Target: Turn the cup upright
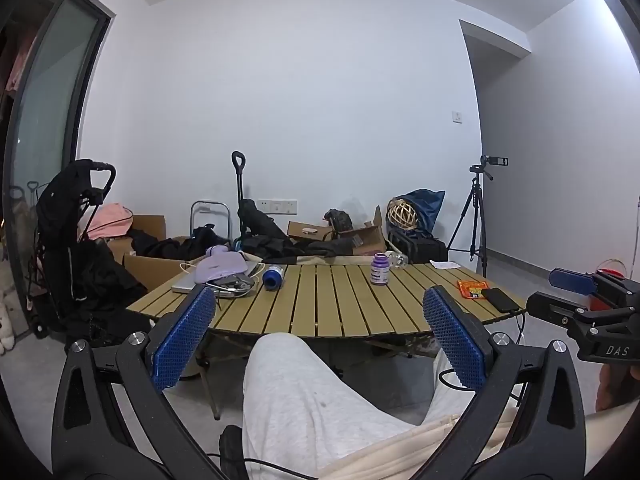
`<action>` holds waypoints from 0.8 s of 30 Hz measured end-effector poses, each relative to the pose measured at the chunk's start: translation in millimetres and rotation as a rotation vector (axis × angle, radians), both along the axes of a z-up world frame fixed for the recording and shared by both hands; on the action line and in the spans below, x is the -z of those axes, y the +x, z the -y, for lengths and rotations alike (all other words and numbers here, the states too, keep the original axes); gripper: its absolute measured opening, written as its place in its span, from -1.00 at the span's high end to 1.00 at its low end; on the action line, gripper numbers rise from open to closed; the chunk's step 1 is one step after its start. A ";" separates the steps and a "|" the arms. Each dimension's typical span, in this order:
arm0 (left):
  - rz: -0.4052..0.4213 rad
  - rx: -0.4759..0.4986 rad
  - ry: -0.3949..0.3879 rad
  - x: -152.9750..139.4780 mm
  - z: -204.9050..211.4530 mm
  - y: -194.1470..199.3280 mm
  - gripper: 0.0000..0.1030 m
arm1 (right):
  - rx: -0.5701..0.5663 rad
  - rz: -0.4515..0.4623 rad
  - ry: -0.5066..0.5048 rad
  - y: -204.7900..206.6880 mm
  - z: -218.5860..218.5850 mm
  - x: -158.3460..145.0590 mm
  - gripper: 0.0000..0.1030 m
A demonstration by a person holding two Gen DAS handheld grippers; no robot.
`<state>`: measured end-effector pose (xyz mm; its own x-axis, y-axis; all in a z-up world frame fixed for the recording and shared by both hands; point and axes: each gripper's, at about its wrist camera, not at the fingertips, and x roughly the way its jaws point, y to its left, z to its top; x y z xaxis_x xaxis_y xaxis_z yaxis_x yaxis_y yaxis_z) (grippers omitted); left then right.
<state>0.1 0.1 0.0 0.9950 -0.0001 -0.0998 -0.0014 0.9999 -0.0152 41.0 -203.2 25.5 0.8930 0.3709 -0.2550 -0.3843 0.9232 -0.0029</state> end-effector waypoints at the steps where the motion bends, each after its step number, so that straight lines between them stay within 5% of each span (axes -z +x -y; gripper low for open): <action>1: -0.001 0.000 0.000 0.0 -0.2 0.2 -1.00 | 0.000 -0.002 -0.001 -0.1 0.0 -0.2 -0.59; 24: 0.005 0.000 0.006 -0.1 0.2 -0.4 -1.00 | -0.001 -0.008 -0.003 -0.7 0.9 -0.7 -0.59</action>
